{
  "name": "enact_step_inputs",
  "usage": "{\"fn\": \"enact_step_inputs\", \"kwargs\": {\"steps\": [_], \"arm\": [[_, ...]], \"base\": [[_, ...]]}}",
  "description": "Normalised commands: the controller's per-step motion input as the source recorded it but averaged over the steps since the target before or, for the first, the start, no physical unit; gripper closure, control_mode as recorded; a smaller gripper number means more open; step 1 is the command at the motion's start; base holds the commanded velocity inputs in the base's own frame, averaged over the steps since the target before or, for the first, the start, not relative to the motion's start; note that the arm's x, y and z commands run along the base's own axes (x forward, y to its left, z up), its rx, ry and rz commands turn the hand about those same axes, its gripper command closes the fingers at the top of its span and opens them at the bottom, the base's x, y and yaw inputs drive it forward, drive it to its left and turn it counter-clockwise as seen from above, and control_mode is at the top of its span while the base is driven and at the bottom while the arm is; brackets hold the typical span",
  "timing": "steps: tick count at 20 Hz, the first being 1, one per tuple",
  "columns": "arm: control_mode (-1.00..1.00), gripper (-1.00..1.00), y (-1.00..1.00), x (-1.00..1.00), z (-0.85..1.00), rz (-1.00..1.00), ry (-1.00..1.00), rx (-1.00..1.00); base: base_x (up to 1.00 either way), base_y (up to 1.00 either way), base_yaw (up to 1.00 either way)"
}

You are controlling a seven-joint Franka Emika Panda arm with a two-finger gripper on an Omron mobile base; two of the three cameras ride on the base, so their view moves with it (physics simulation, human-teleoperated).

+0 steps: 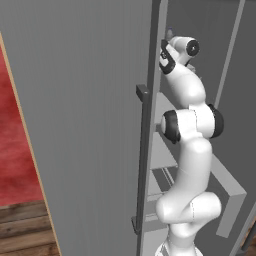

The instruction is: Take the bottled waters from the counter and place them in the freezer to freeze. Close the freezer door after placing the bottles.

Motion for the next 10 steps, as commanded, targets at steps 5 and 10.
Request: {"fn": "enact_step_inputs", "kwargs": {"steps": [5,10], "arm": [[-1.00,1.00,0.00,0.00,-0.32,0.00,-0.08,-0.03],[-1.00,1.00,0.00,0.00,-0.07,0.00,-0.03,0.00]], "base": [[0.00,0.00,0.00],[0.00,0.00,0.00]]}}
